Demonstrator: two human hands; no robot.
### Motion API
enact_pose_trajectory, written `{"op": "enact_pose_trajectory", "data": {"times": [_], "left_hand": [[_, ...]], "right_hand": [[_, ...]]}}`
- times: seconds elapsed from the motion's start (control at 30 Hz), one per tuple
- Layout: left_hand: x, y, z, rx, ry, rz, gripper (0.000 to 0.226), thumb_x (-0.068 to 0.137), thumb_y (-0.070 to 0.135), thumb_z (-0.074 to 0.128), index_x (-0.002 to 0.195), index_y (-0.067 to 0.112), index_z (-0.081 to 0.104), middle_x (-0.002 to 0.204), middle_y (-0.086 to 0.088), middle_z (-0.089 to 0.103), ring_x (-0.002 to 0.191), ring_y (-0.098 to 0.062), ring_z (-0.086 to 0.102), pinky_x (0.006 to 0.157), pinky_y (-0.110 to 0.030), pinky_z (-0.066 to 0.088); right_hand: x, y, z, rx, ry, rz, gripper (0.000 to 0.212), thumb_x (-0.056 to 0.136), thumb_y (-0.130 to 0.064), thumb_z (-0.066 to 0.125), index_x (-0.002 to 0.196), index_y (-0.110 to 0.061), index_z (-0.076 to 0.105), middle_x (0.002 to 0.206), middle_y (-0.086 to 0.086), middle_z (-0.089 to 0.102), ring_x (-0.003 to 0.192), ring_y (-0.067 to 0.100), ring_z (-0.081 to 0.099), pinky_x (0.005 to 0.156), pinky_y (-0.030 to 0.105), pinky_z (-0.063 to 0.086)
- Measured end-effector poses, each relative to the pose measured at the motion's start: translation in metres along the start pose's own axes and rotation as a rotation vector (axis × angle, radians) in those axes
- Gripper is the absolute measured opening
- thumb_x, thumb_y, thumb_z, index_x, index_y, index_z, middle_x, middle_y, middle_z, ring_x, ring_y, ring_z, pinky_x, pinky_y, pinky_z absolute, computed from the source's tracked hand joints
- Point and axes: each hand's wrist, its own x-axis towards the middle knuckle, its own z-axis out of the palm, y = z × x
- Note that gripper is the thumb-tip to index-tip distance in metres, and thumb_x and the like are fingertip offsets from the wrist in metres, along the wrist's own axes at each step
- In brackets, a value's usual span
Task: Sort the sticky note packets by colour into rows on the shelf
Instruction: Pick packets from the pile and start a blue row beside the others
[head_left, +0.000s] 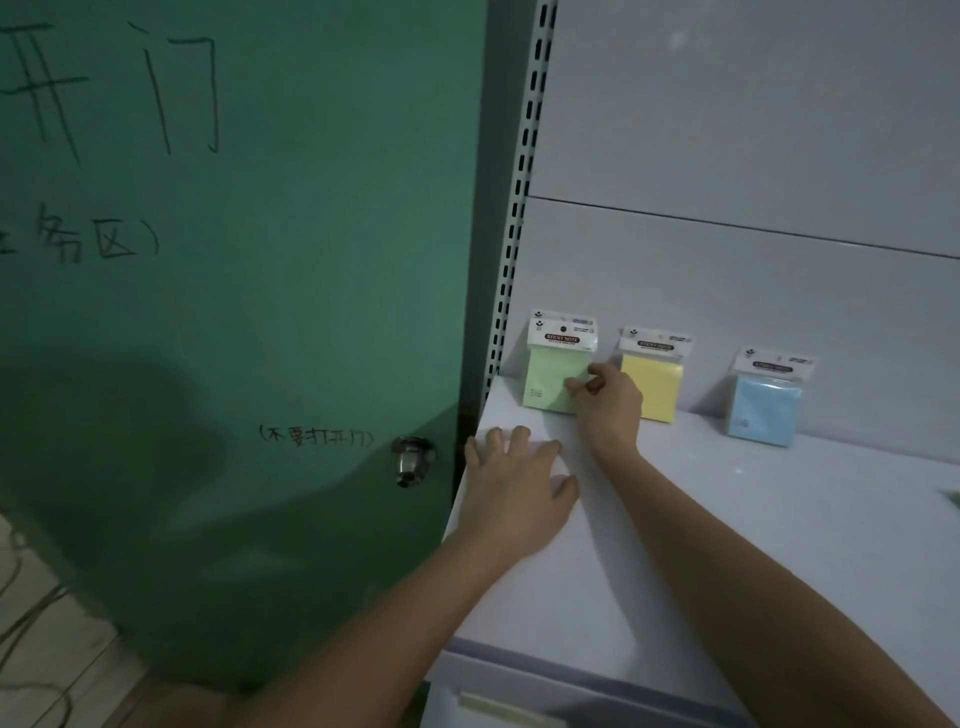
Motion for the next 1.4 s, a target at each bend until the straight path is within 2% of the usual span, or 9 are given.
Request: {"op": "enact_pose_trajectory", "data": {"times": [0.13, 0.3, 0.53, 0.6, 0.73, 0.83, 0.97, 1.17, 1.4], "left_hand": [[0.002, -0.001, 0.004, 0.008, 0.028, 0.0, 0.053, 0.085, 0.053, 0.028, 0.128, 0.03, 0.048, 0.129, -0.005, 0.045, 0.119, -0.033, 0.035, 0.104, -0.055, 0.025], [0.002, 0.0, 0.008, 0.009, 0.024, -0.008, 0.056, 0.084, 0.054, 0.025, 0.128, 0.029, 0.048, 0.13, -0.006, 0.044, 0.121, -0.034, 0.034, 0.104, -0.056, 0.024], [0.004, -0.003, 0.005, 0.02, -0.015, 0.0, 0.049, 0.089, 0.053, 0.03, 0.129, 0.029, 0.046, 0.131, -0.004, 0.043, 0.123, -0.033, 0.032, 0.106, -0.057, 0.022], [0.003, -0.004, 0.004, 0.019, -0.024, 0.008, 0.049, 0.09, 0.054, 0.029, 0.129, 0.03, 0.046, 0.131, -0.004, 0.043, 0.123, -0.032, 0.032, 0.106, -0.056, 0.023], [0.001, -0.002, -0.001, 0.039, -0.025, 0.022, 0.05, 0.09, 0.055, 0.028, 0.131, 0.031, 0.046, 0.129, -0.003, 0.046, 0.118, -0.03, 0.037, 0.102, -0.052, 0.03], [0.008, 0.003, -0.015, 0.134, -0.126, 0.013, 0.051, 0.09, 0.055, 0.029, 0.132, 0.029, 0.043, 0.133, -0.006, 0.044, 0.12, -0.034, 0.036, 0.097, -0.052, 0.035], [0.03, 0.033, -0.04, 0.146, -0.338, -0.097, 0.056, 0.091, 0.058, 0.033, 0.137, 0.026, 0.042, 0.144, -0.01, 0.038, 0.13, -0.036, 0.034, 0.103, -0.053, 0.031], [0.009, 0.151, -0.039, 0.0, -0.254, 0.016, 0.052, 0.091, 0.056, 0.036, 0.136, 0.03, 0.045, 0.145, -0.005, 0.041, 0.13, -0.031, 0.037, 0.1, -0.046, 0.031], [-0.049, 0.321, -0.015, -0.122, -0.311, 0.157, 0.053, 0.09, 0.055, 0.036, 0.136, 0.029, 0.045, 0.143, -0.004, 0.045, 0.128, -0.029, 0.041, 0.098, -0.045, 0.032]], "right_hand": [[0.001, 0.003, 0.003, -0.03, 0.019, -0.01, 0.031, 0.083, -0.021, 0.067, 0.11, -0.004, 0.064, 0.091, 0.007, 0.063, 0.09, 0.026, 0.058, 0.078, 0.034, 0.045], [0.002, 0.007, 0.005, -0.06, 0.027, -0.046, 0.03, 0.083, -0.021, 0.068, 0.107, -0.004, 0.064, 0.091, 0.008, 0.063, 0.088, 0.025, 0.059, 0.077, 0.034, 0.046], [-0.009, 0.004, 0.006, -0.15, 0.035, -0.06, 0.032, 0.088, -0.026, 0.061, 0.104, 0.001, 0.059, 0.1, 0.014, 0.058, 0.092, 0.028, 0.053, 0.073, 0.029, 0.034], [-0.018, 0.004, 0.001, -0.161, -0.011, -0.06, 0.033, 0.09, -0.026, 0.057, 0.108, 0.001, 0.058, 0.104, 0.015, 0.057, 0.096, 0.03, 0.053, 0.073, 0.029, 0.034], [-0.033, 0.004, -0.029, -0.185, -0.167, -0.098, 0.041, 0.093, -0.026, 0.055, 0.128, -0.006, 0.054, 0.12, 0.01, 0.058, 0.106, 0.026, 0.057, 0.088, 0.032, 0.044], [-0.041, 0.009, -0.071, -0.291, -0.303, -0.111, 0.045, 0.094, -0.034, 0.053, 0.134, -0.013, 0.051, 0.129, 0.007, 0.057, 0.112, 0.025, 0.056, 0.093, 0.033, 0.043], [-0.052, 0.021, -0.146, -0.374, -0.41, -0.046, 0.051, 0.094, -0.046, 0.05, 0.138, -0.022, 0.048, 0.138, 0.001, 0.054, 0.123, 0.021, 0.052, 0.101, 0.033, 0.04], [-0.077, 0.055, -0.278, -0.445, -0.408, 0.05, 0.053, 0.093, -0.053, 0.046, 0.136, -0.021, 0.052, 0.141, 0.0, 0.052, 0.125, 0.02, 0.05, 0.103, 0.032, 0.035], [-0.139, 0.119, -0.451, -0.535, -0.396, 0.16, 0.06, 0.091, -0.061, 0.043, 0.139, -0.025, 0.046, 0.146, -0.002, 0.047, 0.126, 0.021, 0.049, 0.103, 0.035, 0.038]]}}
